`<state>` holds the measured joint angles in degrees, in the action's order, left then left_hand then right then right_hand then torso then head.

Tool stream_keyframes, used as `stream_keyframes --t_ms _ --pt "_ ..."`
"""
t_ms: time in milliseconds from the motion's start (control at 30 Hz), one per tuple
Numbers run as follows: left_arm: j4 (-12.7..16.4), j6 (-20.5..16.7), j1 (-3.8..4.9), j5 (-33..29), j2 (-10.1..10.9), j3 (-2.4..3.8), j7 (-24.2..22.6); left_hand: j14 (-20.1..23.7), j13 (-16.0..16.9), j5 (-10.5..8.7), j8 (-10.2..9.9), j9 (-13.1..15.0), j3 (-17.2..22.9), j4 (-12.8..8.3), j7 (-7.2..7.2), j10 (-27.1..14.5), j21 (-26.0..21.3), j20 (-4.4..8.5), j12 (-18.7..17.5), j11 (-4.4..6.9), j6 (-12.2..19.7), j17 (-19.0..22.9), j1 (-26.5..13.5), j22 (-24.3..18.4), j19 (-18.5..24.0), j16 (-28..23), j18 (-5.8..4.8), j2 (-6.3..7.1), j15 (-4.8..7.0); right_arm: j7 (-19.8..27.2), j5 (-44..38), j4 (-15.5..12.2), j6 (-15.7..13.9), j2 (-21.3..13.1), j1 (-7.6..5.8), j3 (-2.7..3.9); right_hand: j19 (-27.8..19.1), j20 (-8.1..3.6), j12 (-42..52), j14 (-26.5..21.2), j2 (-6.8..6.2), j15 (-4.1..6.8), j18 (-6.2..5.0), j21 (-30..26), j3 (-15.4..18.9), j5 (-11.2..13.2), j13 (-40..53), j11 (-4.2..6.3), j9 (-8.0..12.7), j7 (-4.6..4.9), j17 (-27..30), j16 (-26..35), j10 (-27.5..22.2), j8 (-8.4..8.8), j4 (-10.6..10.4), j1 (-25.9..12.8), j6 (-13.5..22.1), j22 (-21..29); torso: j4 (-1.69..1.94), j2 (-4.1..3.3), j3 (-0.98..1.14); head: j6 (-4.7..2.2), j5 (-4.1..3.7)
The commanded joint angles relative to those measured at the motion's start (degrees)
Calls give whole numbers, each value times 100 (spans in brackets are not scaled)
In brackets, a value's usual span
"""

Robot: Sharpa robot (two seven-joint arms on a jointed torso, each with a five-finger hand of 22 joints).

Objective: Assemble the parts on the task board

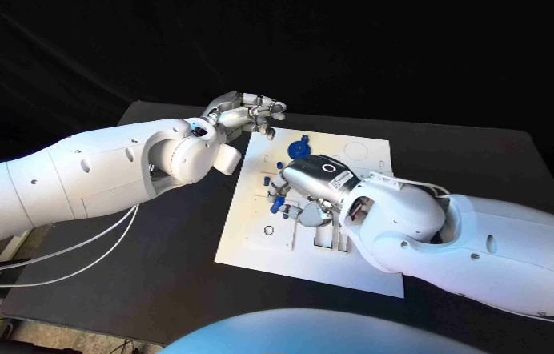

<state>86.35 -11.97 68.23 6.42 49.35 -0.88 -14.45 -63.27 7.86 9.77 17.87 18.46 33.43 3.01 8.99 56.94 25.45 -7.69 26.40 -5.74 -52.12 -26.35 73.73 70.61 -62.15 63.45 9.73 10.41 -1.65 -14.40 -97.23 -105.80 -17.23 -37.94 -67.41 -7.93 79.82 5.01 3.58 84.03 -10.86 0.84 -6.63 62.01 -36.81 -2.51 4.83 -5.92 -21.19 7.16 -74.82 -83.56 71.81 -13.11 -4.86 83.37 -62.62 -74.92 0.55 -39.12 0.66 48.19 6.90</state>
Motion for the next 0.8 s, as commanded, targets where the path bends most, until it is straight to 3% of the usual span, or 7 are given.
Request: stream_keyframes --t_ms 33,267,467,800 --pt "7 99 2 -21 -20 2 -40 8 -7 -18 36 6 -7 9 9 -27 -22 2 13 6 40 6 -7 -5 -45 -30 63 -55 4 144 -175 103 60 111 101 -10 -5 -38 12 284 56 34 72 -15 -52 -38 4 263 -16 3 1 -13 286 -33 18 -5 -1 -25 2 -4 -11 19 39" --pt "23 97 2 -21 -15 1 -25 8 -7 -18 36 6 -7 9 9 -27 -22 2 13 6 40 6 -7 -5 -45 -30 63 -55 4 166 -247 336 115 351 339 -25 -9 -38 11 283 60 33 70 -25 -80 -39 4 262 -25 5 6 -11 284 -37 48 -30 6 -23 -15 -7 -4 43 82" --pt "34 96 2 -21 -10 1 -17 8 -7 -18 36 6 -7 9 9 -27 -22 2 13 6 40 6 -7 -5 -45 -30 63 -55 4 178 -337 589 152 530 478 -44 -15 -37 10 280 61 32 66 -40 -112 -42 4 261 -34 6 20 -5 281 -40 84 -57 16 -19 2 -5 0 77 102" --pt "45 93 2 -21 5 0 -14 9 -8 -12 37 7 -9 12 10 -28 -30 2 15 6 48 9 -6 -8 -49 -29 63 -59 3 201 -411 741 155 593 567 -57 -15 -36 10 280 59 31 67 -38 -141 -45 4 259 -44 8 22 -4 279 -45 118 -91 23 -24 -4 -10 3 108 158"
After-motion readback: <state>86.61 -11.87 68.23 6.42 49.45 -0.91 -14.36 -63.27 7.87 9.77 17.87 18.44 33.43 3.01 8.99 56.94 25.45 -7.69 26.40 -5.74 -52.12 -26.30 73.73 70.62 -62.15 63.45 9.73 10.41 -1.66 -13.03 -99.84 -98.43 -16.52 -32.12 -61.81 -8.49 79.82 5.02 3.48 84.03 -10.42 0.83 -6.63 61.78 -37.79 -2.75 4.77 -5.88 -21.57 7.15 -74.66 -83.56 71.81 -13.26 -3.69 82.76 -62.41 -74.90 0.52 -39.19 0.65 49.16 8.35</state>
